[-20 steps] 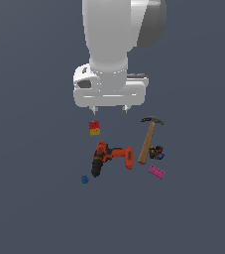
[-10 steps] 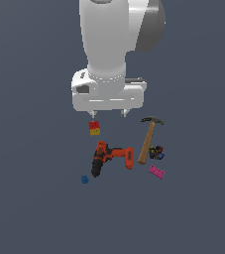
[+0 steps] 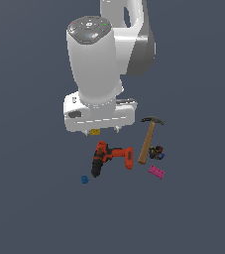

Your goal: Pick up a designated object from a clutter of objects.

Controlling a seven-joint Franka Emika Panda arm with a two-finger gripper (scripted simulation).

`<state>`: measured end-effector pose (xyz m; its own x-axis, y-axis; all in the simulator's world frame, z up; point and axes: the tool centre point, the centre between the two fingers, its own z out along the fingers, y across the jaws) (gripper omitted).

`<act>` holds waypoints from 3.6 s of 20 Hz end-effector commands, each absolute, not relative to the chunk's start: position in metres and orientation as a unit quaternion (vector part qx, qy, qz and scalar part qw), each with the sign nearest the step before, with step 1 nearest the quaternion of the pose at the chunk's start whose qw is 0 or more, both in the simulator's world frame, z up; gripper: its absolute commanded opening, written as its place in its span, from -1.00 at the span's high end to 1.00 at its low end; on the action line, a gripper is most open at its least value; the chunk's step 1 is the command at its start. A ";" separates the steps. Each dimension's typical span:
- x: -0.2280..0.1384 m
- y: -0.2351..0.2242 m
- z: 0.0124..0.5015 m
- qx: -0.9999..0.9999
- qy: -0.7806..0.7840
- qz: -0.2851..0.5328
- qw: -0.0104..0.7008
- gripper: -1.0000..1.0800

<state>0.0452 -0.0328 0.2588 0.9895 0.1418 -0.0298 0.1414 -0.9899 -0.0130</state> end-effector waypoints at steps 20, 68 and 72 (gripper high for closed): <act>0.126 -0.113 0.108 -0.980 -0.197 0.001 0.000 -0.92; 0.122 -0.127 0.068 -0.978 -0.208 -0.002 -0.001 1.00; 0.113 -0.133 0.091 -0.978 -0.208 -0.002 0.000 1.00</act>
<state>0.1164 -0.1303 0.0814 0.9130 0.4080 0.0028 0.4080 -0.9130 0.0012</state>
